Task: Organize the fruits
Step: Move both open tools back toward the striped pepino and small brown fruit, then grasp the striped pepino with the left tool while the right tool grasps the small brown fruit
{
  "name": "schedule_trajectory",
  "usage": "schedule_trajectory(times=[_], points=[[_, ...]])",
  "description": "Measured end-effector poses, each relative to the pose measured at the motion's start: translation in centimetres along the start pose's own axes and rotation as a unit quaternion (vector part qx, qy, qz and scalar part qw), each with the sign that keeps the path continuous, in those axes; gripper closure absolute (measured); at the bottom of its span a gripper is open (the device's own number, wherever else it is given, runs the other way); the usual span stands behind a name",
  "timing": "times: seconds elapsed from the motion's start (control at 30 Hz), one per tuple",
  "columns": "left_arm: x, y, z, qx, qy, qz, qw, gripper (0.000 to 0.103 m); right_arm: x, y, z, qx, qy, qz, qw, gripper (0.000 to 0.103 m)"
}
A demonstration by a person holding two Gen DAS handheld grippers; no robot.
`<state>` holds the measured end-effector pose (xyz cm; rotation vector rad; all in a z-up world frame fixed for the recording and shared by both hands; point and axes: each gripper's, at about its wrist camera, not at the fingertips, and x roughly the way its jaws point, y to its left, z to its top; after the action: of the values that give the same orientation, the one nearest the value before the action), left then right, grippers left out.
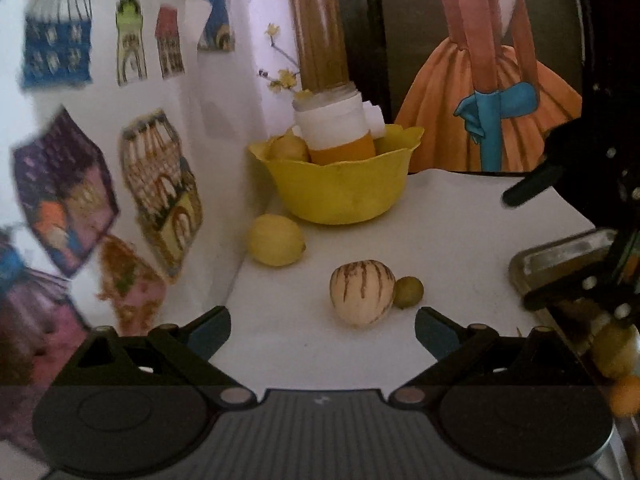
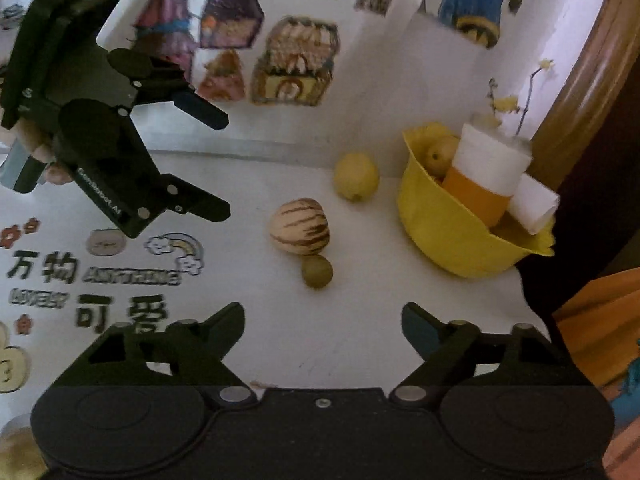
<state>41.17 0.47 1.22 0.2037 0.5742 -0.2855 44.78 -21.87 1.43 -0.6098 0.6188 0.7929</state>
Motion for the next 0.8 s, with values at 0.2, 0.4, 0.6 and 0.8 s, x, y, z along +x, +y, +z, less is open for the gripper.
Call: schedule_trajectory(times=[0.2,0.4,0.6,0.8], points=[[3.1,1.6,0.0,-0.046,0.003,-0.036,0.9983,0.01,4.0,-0.6,0.4,-0.021,0.018,0.016,0.999,0.032],[5.5,3.0,0.1,-0.096,0.011,-0.073,0.9926,0.016,5.9,-0.8,0.4,-0.018,0.019,0.032,0.999,0.041],[7.0,4.3,-0.1,-0.153,0.015,-0.105,0.9826,0.021,7.3,-0.6,0.2,-0.02,0.022,0.043,0.999,0.045],[7.8,4.5,-0.1,-0.173,0.014,-0.127,0.9766,0.024,8.0,-1.1,0.3,-0.002,0.018,0.05,0.999,0.047]])
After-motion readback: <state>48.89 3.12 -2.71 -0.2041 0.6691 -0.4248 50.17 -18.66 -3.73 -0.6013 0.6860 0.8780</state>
